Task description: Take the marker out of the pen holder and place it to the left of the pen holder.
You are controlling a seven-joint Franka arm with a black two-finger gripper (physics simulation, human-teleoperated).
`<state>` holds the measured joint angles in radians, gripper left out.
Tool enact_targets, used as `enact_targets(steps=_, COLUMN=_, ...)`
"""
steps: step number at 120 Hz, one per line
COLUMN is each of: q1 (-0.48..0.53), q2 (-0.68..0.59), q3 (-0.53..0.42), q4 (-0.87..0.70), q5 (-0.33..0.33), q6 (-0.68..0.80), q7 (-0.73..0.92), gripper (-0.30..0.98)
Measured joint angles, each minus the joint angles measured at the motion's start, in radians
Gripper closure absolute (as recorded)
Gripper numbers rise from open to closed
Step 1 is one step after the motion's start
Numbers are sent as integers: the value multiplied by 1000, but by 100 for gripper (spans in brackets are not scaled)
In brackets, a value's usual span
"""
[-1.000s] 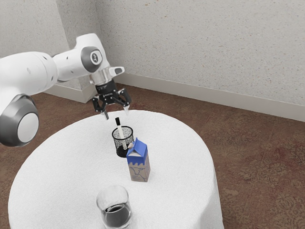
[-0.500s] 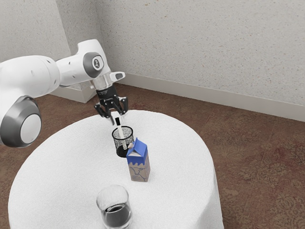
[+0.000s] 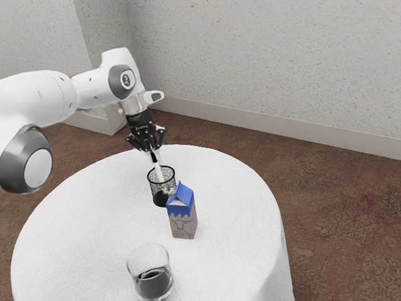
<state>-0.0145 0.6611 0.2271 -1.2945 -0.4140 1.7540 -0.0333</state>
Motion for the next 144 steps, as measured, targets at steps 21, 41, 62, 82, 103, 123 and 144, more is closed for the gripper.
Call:
enact_targets(steps=21, q1=-1, q2=-83, q3=2, q4=7, q5=23, q6=-40, q7=-1, gripper=77)
enact_targets(steps=41, q1=-1, q2=-192, q3=7, q4=18, q5=62, q6=-108, q7=-4, gripper=78)
enact_targets(steps=62, q1=2, q2=-210, q3=62, q4=20, q5=136, q6=-258, q7=-15, gripper=79)
enact_targets(steps=82, q1=2, q2=-111, q3=74, q4=18, q5=158, q6=-406, q7=-41, gripper=79)
enact_targets(steps=103, q1=4, q2=-10, q3=79, q4=18, q5=146, q6=-513, q7=-73, gripper=79)
enact_targets(steps=123, q1=4, q2=34, q3=84, q4=28, q5=140, q6=-584, q7=-117, gripper=79)
enact_targets(steps=144, q1=8, q2=55, q3=87, q4=29, q5=137, q6=-631, q7=-162, gripper=79)
